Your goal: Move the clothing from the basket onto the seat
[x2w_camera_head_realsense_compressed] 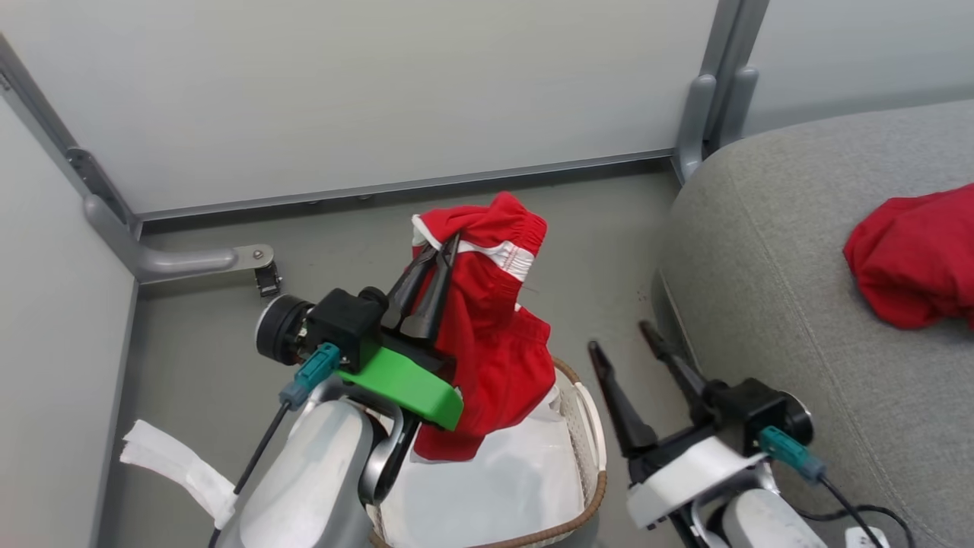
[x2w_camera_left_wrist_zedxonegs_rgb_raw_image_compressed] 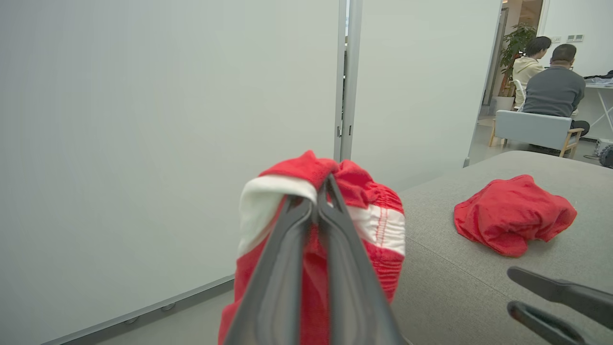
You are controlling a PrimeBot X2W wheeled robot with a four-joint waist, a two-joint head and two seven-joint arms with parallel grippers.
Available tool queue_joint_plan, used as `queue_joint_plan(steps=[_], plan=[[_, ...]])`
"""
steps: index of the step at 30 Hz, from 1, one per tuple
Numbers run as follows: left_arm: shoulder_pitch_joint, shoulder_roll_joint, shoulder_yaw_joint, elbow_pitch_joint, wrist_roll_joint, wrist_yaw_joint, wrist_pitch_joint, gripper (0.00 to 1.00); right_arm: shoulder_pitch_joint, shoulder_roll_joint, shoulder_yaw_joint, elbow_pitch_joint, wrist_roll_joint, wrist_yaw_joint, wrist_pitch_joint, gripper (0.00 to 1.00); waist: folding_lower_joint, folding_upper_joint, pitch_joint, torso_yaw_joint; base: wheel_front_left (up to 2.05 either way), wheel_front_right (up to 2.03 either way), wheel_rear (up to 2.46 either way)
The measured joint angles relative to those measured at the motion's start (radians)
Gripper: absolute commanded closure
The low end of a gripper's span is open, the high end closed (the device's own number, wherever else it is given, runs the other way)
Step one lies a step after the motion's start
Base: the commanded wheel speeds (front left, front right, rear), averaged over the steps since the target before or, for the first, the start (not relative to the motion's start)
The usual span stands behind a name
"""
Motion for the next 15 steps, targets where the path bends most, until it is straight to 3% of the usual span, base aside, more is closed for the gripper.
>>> queue_joint_plan(steps=[7, 15], plan=[[-0.012, -0.008, -0.051, 0.001, -0.016, 0.000, 0.000, 1.00, -0.097, 0.000, 0.144, 0.054, 0.036, 0.000, 0.000, 0.00, 0.0000, 0.0000, 0.006, 0.046, 0.00, 0.00, 0.00], [-0.033, -0.012, -0.128, 0.004, -0.037, 0.000, 0.000, 1.00, -0.226, 0.000, 0.236, 0.181, 0.040, 0.000, 0.000, 0.00, 0.0000, 0.0000, 0.010, 0.099, 0.00, 0.00, 0.00]])
